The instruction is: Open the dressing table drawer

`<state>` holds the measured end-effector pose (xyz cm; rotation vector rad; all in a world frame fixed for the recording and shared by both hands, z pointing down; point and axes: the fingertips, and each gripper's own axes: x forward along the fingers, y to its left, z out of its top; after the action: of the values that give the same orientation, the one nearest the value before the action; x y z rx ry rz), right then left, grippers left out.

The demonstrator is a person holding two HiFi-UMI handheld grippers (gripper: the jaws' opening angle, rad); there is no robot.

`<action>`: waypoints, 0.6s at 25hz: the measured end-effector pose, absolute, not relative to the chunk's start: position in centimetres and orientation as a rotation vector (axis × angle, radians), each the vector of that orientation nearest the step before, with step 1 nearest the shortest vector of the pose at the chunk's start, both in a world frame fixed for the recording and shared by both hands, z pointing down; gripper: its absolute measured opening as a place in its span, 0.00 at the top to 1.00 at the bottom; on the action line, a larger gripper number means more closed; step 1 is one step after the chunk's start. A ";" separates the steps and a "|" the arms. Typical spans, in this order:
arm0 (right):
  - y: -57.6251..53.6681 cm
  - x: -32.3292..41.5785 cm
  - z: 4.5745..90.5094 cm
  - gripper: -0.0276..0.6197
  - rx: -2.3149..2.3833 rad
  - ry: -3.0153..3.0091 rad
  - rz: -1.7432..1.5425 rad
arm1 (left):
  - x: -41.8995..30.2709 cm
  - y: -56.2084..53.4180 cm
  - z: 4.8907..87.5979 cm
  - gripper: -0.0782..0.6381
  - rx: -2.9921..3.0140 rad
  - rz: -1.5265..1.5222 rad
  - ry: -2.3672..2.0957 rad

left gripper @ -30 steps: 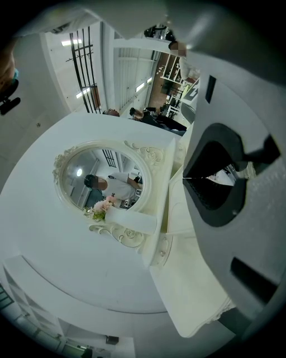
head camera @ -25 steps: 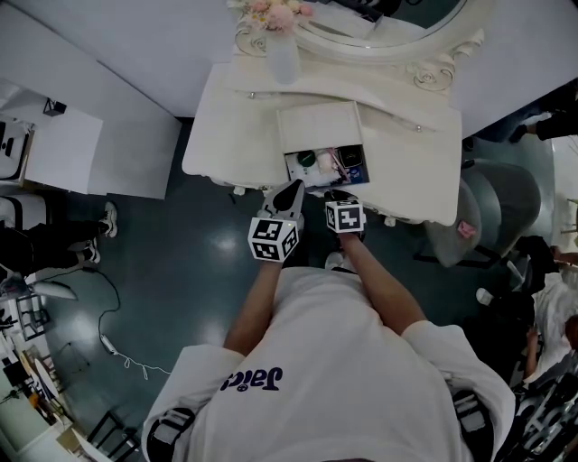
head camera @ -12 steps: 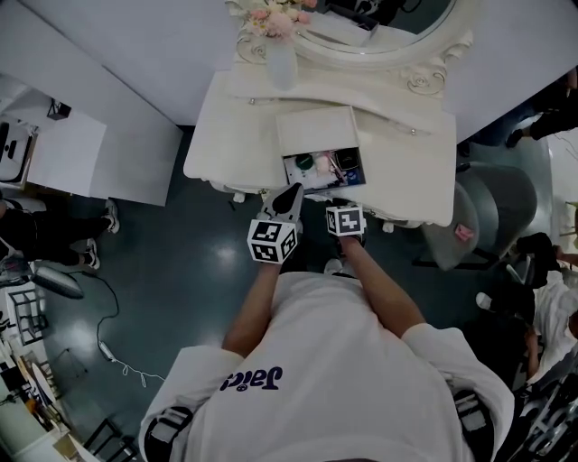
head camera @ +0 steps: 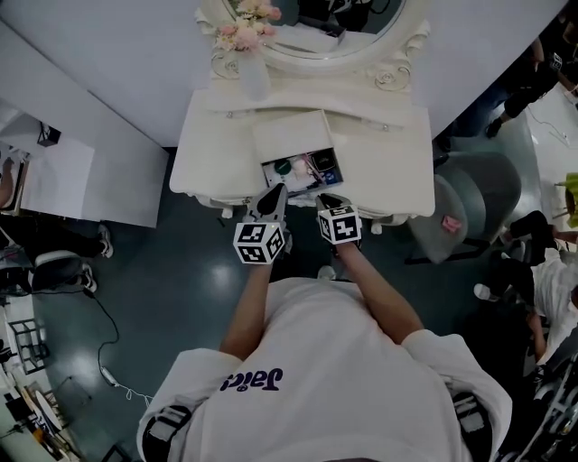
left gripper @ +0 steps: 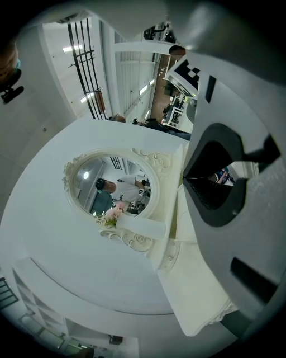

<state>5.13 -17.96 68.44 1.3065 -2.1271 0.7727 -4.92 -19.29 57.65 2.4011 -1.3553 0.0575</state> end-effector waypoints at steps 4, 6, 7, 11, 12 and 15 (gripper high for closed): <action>-18.9 5.8 63.3 0.92 1.385 -2.229 0.678 | -4.1 -19.6 55.5 0.87 2.435 0.013 -1.370; -19.1 6.0 60.6 0.92 1.423 -2.285 0.632 | -3.8 -19.4 54.1 0.87 2.462 -0.011 -1.378; -19.1 6.1 59.2 0.93 1.446 -2.313 0.605 | -3.6 -19.3 53.4 0.87 2.478 -0.021 -1.383; -19.4 7.2 53.5 0.94 1.576 -2.403 0.462 | -3.0 -18.9 50.3 0.87 2.534 -0.062 -1.408; -19.4 7.3 52.2 0.94 1.598 -2.431 0.436 | -2.9 -18.9 49.6 0.87 2.545 -0.069 -1.414; -19.1 7.5 49.0 0.94 1.627 -2.510 0.369 | -2.7 -18.5 47.5 0.87 2.586 -0.082 -1.430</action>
<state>7.49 -19.05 48.97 1.6268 -2.5100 0.3692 -2.69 -18.51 47.49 2.5862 -1.4297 -0.0825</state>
